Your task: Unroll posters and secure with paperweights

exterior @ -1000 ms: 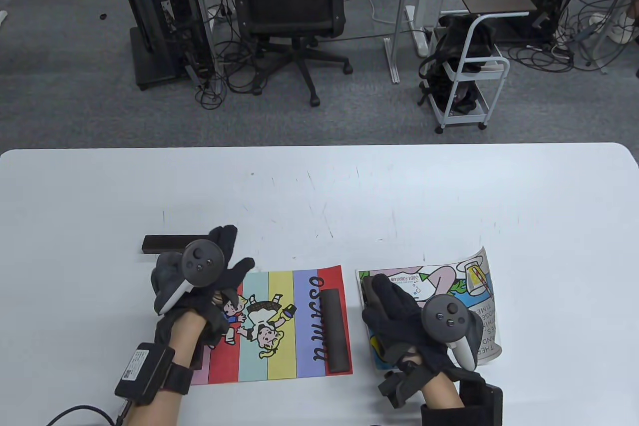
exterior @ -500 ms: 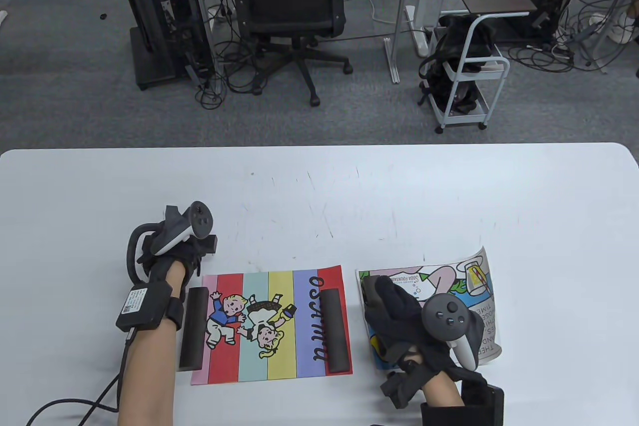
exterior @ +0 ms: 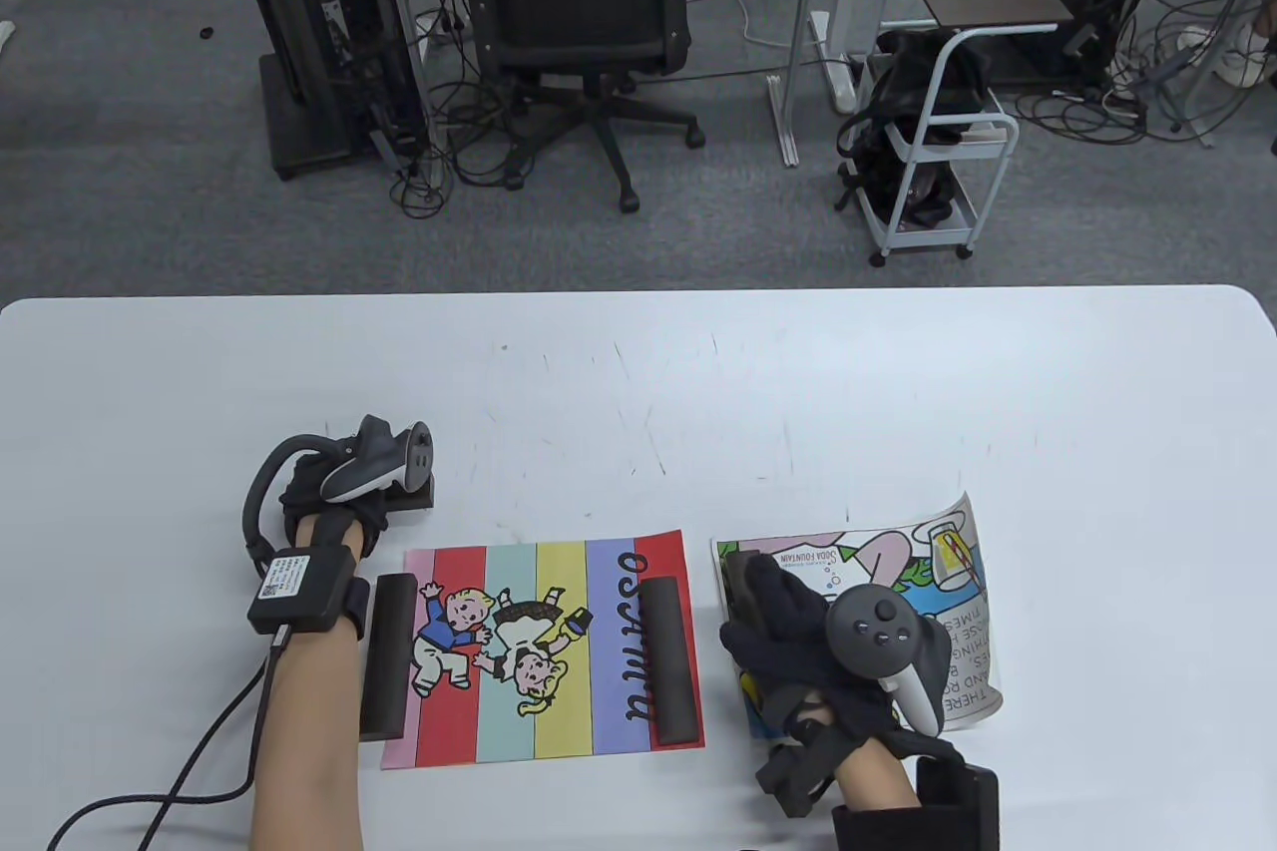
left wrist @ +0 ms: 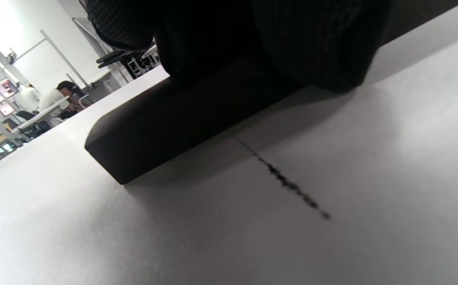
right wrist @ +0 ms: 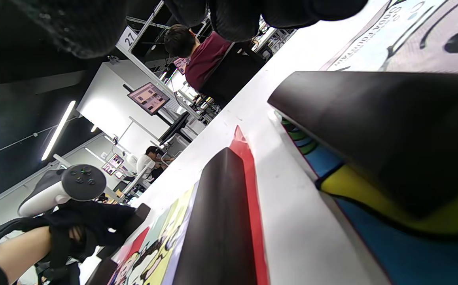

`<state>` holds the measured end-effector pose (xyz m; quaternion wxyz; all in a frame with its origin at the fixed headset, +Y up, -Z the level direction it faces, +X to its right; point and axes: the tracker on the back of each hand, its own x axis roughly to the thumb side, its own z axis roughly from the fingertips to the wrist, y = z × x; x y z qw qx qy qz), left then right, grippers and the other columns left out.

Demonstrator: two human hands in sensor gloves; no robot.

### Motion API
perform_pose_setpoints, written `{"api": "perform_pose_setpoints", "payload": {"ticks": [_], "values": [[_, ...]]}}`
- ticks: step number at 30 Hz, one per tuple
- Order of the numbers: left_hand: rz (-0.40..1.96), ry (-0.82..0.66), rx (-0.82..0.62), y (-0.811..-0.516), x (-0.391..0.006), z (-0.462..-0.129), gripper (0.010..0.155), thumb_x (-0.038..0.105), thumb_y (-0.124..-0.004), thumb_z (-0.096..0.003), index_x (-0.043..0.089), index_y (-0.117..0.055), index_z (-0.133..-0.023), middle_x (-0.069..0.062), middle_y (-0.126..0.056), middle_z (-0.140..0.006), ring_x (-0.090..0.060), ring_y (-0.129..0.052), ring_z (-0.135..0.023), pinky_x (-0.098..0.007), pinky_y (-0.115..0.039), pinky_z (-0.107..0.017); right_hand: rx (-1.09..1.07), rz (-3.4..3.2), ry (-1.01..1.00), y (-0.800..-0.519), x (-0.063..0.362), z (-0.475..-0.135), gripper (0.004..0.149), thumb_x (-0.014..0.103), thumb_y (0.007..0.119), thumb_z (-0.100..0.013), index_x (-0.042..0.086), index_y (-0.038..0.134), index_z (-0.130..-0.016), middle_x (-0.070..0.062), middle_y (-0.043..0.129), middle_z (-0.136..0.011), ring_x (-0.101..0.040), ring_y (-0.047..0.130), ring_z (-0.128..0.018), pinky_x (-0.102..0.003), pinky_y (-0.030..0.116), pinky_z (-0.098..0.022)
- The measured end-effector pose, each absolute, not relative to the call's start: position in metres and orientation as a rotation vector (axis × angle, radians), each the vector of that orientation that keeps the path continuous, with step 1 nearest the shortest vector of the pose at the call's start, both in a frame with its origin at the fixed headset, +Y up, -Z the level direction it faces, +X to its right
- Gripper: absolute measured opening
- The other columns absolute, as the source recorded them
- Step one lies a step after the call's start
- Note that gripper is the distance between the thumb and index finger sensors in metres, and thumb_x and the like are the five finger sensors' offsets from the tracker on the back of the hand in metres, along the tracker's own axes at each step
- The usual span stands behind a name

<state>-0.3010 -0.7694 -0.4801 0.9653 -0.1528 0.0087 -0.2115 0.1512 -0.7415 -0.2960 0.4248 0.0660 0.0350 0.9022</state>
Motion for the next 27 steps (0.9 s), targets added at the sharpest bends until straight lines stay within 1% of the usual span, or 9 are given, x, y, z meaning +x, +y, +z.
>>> {"api": "perform_pose_setpoints", "payload": {"ticks": [4,8,13,17,19,22,27], "values": [[-0.428,-0.013,-0.247,-0.767,-0.299,-0.467,0.067,0.035,-0.088,-0.0290,0.040,-0.065,-0.091,0.011,-0.075,-0.096,-0.019,-0.085,-0.092,-0.045,-0.072,-0.068,0.146,2.289,0.092,-0.745,0.152,-0.298,0.079,0.056,0.074,-0.044,0.015,0.041,-0.103,-0.018,0.047,-0.108,-0.048,0.048,-0.095,-0.058,0.051,-0.069],[-0.254,-0.029,-0.157,-0.749,-0.298,-0.451,0.069,0.034,-0.088,-0.0286,0.039,-0.064,-0.093,0.010,-0.073,-0.097,-0.020,-0.083,-0.093,-0.046,-0.071,-0.068,0.153,2.320,0.055,-0.741,0.151,-0.299,0.082,0.055,0.075,-0.044,0.014,0.037,-0.103,-0.019,0.044,-0.108,-0.049,0.046,-0.095,-0.058,0.050,-0.069],[-0.014,-0.080,-0.032,-0.710,-0.285,-0.426,0.070,0.035,-0.088,-0.0289,0.038,-0.063,-0.094,0.009,-0.072,-0.098,-0.021,-0.082,-0.094,-0.046,-0.071,-0.068,0.195,2.382,-0.078,-0.717,0.146,-0.295,0.084,0.056,0.075,-0.043,0.013,0.035,-0.103,-0.020,0.041,-0.109,-0.050,0.043,-0.096,-0.059,0.049,-0.069],[0.286,-0.144,0.050,-0.679,-0.267,-0.401,0.069,0.034,-0.089,-0.0299,0.037,-0.063,-0.094,0.008,-0.072,-0.099,-0.023,-0.082,-0.094,-0.047,-0.072,-0.068,0.257,2.420,-0.195,-0.690,0.139,-0.291,0.084,0.056,0.076,-0.043,0.013,0.035,-0.103,-0.020,0.041,-0.109,-0.050,0.043,-0.096,-0.059,0.049,-0.070],[0.461,-0.185,0.059,-0.669,-0.258,-0.389,0.069,0.033,-0.090,-0.0307,0.036,-0.063,-0.094,0.006,-0.072,-0.099,-0.024,-0.082,-0.095,-0.047,-0.072,-0.068,0.286,2.448,-0.257,-0.678,0.135,-0.288,0.084,0.056,0.076,-0.043,0.013,0.035,-0.103,-0.019,0.041,-0.109,-0.050,0.043,-0.096,-0.059,0.049,-0.070],[0.702,-0.258,0.023,-0.660,-0.241,-0.370,0.069,0.032,-0.090,-0.0324,0.033,-0.062,-0.095,0.004,-0.070,-0.100,-0.026,-0.082,-0.095,-0.048,-0.072,-0.067,0.345,2.468,-0.326,-0.661,0.123,-0.284,0.084,0.057,0.076,-0.043,0.013,0.035,-0.103,-0.019,0.040,-0.110,-0.050,0.042,-0.096,-0.059,0.048,-0.070],[0.925,-0.353,-0.049,-0.655,-0.212,-0.340,0.069,0.033,-0.089,-0.0336,0.031,-0.061,-0.096,0.001,-0.070,-0.100,-0.027,-0.083,-0.094,-0.047,-0.074,-0.066,0.486,2.520,-0.430,-0.644,0.094,-0.274,0.085,0.058,0.076,-0.043,0.014,0.034,-0.103,-0.019,0.040,-0.110,-0.049,0.042,-0.097,-0.059,0.048,-0.070]]}}
